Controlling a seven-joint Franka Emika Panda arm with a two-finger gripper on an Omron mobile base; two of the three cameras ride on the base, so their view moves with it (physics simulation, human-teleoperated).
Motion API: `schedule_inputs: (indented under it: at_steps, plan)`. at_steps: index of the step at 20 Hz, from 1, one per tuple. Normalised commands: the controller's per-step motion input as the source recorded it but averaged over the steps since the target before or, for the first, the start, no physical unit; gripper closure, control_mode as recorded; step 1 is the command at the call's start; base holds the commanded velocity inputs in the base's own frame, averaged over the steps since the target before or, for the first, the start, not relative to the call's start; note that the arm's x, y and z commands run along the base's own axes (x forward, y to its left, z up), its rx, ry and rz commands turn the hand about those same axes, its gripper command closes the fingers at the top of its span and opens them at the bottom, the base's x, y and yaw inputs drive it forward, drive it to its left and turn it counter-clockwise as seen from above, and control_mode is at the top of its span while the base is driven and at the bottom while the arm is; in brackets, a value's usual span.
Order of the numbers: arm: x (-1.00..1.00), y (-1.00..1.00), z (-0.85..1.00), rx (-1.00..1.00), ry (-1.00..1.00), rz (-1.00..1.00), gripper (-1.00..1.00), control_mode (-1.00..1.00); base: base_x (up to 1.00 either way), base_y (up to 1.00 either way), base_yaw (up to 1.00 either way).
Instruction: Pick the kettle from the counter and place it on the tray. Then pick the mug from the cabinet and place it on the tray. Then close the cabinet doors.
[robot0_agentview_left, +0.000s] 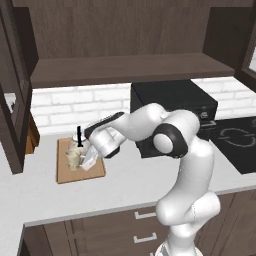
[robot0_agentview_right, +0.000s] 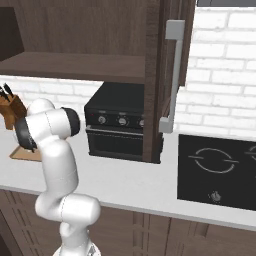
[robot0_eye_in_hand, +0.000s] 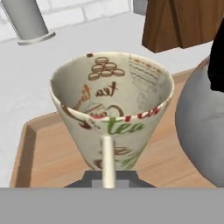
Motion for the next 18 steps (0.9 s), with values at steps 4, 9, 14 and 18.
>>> schedule_inputs:
  at_steps: [4, 9, 14, 18]
  plan:
    - [0.40, 0.27, -0.32, 0.00, 0.00, 0.00, 1.00, -1.00, 0.00, 0.00, 0.00]
    - [0.06, 0.08, -0.02, 0.00, 0.11, 0.00, 1.00, -1.00, 0.00, 0.00, 0.00]
    - [-0.04, 0.00, 0.00, 0.00, 0.06, 0.03, -1.00, -1.00, 0.00, 0.00, 0.00]
    - [-0.22, 0.00, 0.02, 0.00, 0.00, 0.07, -1.00, -1.00, 0.00, 0.00, 0.00]
